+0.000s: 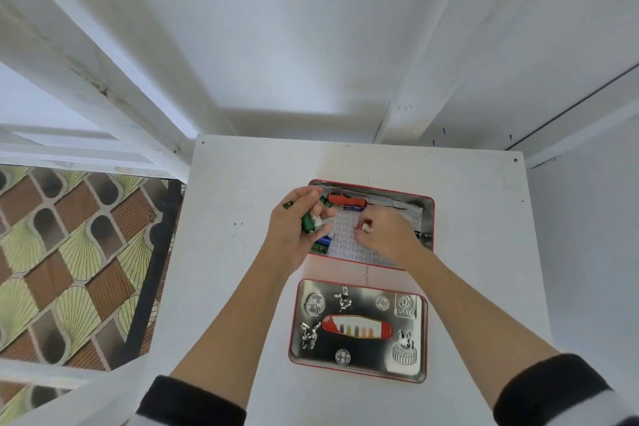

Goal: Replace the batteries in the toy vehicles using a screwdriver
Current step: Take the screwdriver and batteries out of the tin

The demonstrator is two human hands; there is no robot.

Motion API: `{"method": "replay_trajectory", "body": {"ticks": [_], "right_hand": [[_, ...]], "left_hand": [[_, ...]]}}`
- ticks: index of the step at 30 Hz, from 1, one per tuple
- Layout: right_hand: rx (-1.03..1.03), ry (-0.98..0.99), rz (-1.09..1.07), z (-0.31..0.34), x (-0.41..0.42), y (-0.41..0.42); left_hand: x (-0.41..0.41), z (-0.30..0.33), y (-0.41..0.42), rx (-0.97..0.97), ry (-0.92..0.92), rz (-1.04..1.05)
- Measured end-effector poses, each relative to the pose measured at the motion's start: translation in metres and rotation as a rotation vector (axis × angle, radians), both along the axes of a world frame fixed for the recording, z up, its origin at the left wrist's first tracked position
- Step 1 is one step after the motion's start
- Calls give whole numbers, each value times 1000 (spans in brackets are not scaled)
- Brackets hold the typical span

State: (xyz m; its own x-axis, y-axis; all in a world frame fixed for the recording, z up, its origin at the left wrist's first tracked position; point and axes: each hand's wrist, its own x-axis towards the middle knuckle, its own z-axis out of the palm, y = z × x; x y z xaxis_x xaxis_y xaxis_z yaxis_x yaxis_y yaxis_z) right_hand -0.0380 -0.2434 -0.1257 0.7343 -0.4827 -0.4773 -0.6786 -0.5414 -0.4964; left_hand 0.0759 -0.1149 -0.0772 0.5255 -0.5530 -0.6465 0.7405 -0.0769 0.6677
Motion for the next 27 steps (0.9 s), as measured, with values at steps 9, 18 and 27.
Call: {"method": "replay_trajectory", "body": {"ticks": [9,18,27], "right_hand": [[1047,-616,-843,61,-27,-39],[1007,-584,-784,60,-42,-53],[896,-462,-752,58,-34,-54]], "left_hand": [[-28,-39,-51,346,-885,-866],[-57,-58,-92,501,-1415,-1174],[-44,-65,-83,557,-1282,-1283]]}}
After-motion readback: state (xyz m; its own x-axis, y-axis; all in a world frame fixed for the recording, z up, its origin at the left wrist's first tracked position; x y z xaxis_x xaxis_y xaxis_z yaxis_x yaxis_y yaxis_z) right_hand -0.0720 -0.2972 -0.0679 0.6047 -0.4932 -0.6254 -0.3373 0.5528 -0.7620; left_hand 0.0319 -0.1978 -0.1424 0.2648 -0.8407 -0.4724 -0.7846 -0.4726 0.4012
